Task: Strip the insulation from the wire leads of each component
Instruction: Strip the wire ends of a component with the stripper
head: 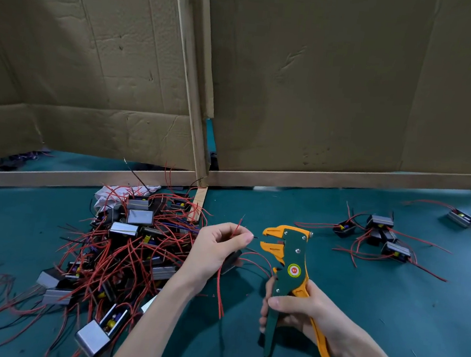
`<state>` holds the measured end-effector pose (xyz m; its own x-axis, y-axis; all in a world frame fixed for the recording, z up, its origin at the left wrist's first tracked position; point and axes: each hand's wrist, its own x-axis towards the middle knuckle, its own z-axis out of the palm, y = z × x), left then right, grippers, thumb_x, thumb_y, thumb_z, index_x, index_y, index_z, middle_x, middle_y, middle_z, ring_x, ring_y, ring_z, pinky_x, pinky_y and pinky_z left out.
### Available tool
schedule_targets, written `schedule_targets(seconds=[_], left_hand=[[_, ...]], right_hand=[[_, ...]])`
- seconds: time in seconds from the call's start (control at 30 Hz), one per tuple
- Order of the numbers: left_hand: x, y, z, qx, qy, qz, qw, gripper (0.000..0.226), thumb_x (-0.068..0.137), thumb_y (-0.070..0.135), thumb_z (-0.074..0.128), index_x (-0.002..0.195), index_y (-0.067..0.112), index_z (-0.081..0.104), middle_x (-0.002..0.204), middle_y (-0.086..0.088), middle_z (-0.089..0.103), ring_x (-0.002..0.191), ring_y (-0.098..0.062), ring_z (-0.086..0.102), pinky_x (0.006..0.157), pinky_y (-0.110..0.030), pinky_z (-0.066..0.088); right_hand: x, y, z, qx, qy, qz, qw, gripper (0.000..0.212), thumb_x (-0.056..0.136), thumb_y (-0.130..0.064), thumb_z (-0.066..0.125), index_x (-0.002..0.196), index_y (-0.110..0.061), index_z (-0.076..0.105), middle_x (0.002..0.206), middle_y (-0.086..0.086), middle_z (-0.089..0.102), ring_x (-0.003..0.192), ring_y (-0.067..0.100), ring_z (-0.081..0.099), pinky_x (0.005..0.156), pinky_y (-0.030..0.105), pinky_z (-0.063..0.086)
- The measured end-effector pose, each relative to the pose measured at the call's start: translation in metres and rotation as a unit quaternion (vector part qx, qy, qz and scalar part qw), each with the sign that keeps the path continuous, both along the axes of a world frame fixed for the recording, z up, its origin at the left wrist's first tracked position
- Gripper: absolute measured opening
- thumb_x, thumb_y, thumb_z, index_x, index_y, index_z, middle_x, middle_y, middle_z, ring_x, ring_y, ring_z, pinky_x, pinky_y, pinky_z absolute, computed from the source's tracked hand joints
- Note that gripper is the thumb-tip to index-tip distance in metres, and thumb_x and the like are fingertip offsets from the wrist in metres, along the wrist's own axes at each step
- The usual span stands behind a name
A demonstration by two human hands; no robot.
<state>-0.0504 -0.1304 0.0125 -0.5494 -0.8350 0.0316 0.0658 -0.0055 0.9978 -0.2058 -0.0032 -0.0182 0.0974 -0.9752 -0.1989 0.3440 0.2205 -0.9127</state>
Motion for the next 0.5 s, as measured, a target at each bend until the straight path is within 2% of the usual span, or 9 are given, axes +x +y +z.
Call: schedule_targets(seconds=[0.17,0.33,0.5], left_hand=[[-0.0028,0.0037,-0.0005,-0.014,-0.019,-0.032,0.999,0.018,0.088,0.009,0.063,0.071,0.012,0.063,0.052,0.004,0.049,0.048,-0.011,0.045,0.049,-0.018,0.045],[-0.0002,0.0028,-0.0006,-0.022,-0.034,-0.045,0.998,0.017,0.089,0.013,0.063,0.073,0.012,0.061,0.061,0.003,0.055,0.055,-0.014,0.051,0.052,-0.016,0.044],[0.0001,0.0016,-0.0022,-0.016,-0.049,-0.058,0.997,0.016,0.089,0.016,0.061,0.074,0.012,0.061,0.067,0.003,0.067,0.058,-0.009,0.056,0.06,-0.019,0.049]], right_hand=[[0.0014,0.0005,0.0005,0.001,0.008,0.011,1.0,0.025,0.066,-0.007,0.08,0.085,-0.001,0.066,0.08,0.027,0.062,0.074,0.039,0.064,0.075,0.049,0.055],[0.0,0.0005,-0.0004,-0.002,0.026,0.015,1.0,0.024,0.066,-0.01,0.082,0.084,-0.004,0.067,0.08,0.026,0.063,0.074,0.038,0.065,0.076,0.05,0.055],[-0.0001,0.0015,-0.0013,0.002,0.041,0.015,0.999,0.022,0.066,-0.011,0.082,0.083,-0.005,0.069,0.079,0.024,0.064,0.074,0.038,0.065,0.077,0.051,0.056]])
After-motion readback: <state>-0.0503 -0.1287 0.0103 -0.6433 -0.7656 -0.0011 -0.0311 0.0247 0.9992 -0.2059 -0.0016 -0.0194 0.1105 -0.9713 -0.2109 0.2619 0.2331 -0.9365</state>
